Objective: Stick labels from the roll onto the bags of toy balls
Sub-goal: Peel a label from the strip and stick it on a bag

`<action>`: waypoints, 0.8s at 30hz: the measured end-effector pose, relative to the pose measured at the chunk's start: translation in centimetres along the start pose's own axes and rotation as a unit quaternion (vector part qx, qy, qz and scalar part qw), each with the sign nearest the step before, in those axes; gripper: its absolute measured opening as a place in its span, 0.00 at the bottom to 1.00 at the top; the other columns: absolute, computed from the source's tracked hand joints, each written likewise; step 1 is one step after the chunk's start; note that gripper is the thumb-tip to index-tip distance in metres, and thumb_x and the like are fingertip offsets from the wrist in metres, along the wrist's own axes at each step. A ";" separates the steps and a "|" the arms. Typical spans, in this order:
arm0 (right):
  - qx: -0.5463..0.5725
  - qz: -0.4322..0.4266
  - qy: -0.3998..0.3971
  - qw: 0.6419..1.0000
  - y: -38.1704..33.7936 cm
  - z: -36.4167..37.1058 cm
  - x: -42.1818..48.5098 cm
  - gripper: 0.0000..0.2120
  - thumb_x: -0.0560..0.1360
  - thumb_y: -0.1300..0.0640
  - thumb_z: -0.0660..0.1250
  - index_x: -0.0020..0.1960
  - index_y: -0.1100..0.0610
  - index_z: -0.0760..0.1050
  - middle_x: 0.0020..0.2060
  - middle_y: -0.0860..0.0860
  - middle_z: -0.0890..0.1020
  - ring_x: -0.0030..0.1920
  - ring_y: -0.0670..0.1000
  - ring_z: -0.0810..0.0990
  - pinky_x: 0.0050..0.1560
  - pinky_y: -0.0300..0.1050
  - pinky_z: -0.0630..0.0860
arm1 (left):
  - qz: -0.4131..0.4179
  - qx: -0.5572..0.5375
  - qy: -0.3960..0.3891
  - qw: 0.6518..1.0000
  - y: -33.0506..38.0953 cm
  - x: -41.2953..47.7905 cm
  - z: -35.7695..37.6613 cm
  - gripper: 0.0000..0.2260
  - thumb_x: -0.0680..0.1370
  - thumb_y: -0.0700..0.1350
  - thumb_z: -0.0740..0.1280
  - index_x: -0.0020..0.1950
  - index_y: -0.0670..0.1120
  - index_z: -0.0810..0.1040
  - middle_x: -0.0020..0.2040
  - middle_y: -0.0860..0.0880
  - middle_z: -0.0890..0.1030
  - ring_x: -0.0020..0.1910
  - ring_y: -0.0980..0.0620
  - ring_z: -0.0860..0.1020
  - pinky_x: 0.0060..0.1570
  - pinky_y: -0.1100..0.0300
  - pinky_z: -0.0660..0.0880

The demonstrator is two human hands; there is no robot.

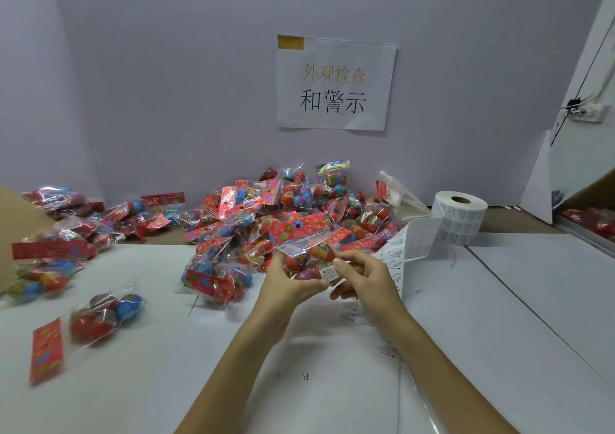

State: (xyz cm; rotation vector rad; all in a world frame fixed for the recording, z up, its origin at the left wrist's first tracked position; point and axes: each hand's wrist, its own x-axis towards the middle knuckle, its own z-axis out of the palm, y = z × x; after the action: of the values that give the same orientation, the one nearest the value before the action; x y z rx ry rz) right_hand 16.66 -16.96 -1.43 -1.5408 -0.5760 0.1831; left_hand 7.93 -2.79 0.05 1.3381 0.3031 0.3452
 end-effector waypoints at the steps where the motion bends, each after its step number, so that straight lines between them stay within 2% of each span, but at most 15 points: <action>1: 0.000 -0.001 0.000 1.000 0.0 0.0 0.0 0.03 0.81 0.56 0.69 0.53 0.51 0.81 0.38 0.55 0.86 0.34 0.59 0.86 0.38 0.46 0.82 | 0.000 0.007 0.001 1.000 0.0 0.0 0.1 0.28 0.69 0.29 0.78 0.62 0.49 0.73 0.52 0.45 0.84 0.46 0.49 0.86 0.39 0.65 0.80; 5: 0.003 -0.016 -0.011 1.000 -0.2 0.0 -0.1 0.04 0.80 0.55 0.70 0.54 0.50 0.81 0.40 0.55 0.86 0.35 0.60 0.86 0.42 0.52 0.83 | 0.008 0.009 0.017 1.000 0.0 0.0 0.1 0.28 0.70 0.29 0.76 0.63 0.49 0.72 0.52 0.44 0.83 0.51 0.46 0.84 0.41 0.63 0.81; 10: -0.012 -0.032 -0.021 0.999 -0.3 0.2 -0.2 0.07 0.79 0.56 0.71 0.56 0.49 0.80 0.41 0.54 0.86 0.35 0.59 0.86 0.45 0.56 0.83 | 0.011 -0.012 0.020 1.000 0.2 0.0 -0.1 0.28 0.71 0.27 0.75 0.65 0.47 0.72 0.53 0.42 0.84 0.53 0.42 0.84 0.53 0.53 0.83; 13: -0.013 -0.030 -0.019 0.999 -0.3 0.1 -0.2 0.06 0.80 0.57 0.70 0.57 0.51 0.80 0.41 0.55 0.86 0.35 0.59 0.86 0.45 0.56 0.83 | 0.009 -0.020 0.018 1.000 0.3 -0.1 0.0 0.28 0.71 0.29 0.76 0.65 0.46 0.72 0.53 0.42 0.83 0.52 0.42 0.85 0.50 0.54 0.84; 15: -0.014 -0.031 -0.019 0.999 -0.4 0.1 -0.2 0.06 0.80 0.57 0.70 0.56 0.51 0.80 0.41 0.55 0.86 0.35 0.59 0.86 0.44 0.54 0.83 | 0.011 -0.025 0.017 0.999 0.4 -0.2 0.1 0.27 0.71 0.34 0.79 0.65 0.46 0.72 0.54 0.44 0.83 0.51 0.44 0.85 0.48 0.56 0.84; 18: -0.019 -0.039 -0.025 0.999 -0.5 0.2 -0.3 0.06 0.80 0.57 0.70 0.56 0.49 0.80 0.41 0.54 0.86 0.35 0.58 0.86 0.42 0.50 0.83 | 0.023 -0.028 0.025 0.999 0.5 -0.4 0.1 0.26 0.70 0.40 0.80 0.65 0.46 0.75 0.54 0.44 0.85 0.50 0.45 0.86 0.49 0.53 0.84; 21: -0.019 -0.046 -0.037 0.998 -0.6 0.3 -0.3 0.09 0.79 0.58 0.71 0.57 0.49 0.80 0.41 0.55 0.86 0.35 0.58 0.86 0.42 0.51 0.83 | 0.021 -0.042 0.038 0.998 0.6 -0.4 0.0 0.20 0.75 0.39 0.77 0.64 0.43 0.76 0.55 0.41 0.85 0.51 0.43 0.86 0.51 0.51 0.84; 24: -0.025 -0.042 -0.050 0.998 -0.6 0.4 -0.4 0.14 0.77 0.63 0.72 0.60 0.50 0.79 0.41 0.50 0.86 0.36 0.57 0.86 0.43 0.50 0.82 | 0.020 -0.050 0.048 0.997 0.6 -0.4 -0.2 0.16 0.76 0.39 0.75 0.62 0.41 0.77 0.55 0.39 0.84 0.52 0.41 0.85 0.49 0.53 0.84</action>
State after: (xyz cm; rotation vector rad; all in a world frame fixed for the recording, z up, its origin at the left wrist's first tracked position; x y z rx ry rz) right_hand 16.00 -16.76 -1.00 -1.5586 -0.7283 0.1836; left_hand 7.46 -2.65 0.55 1.2334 0.3356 0.4545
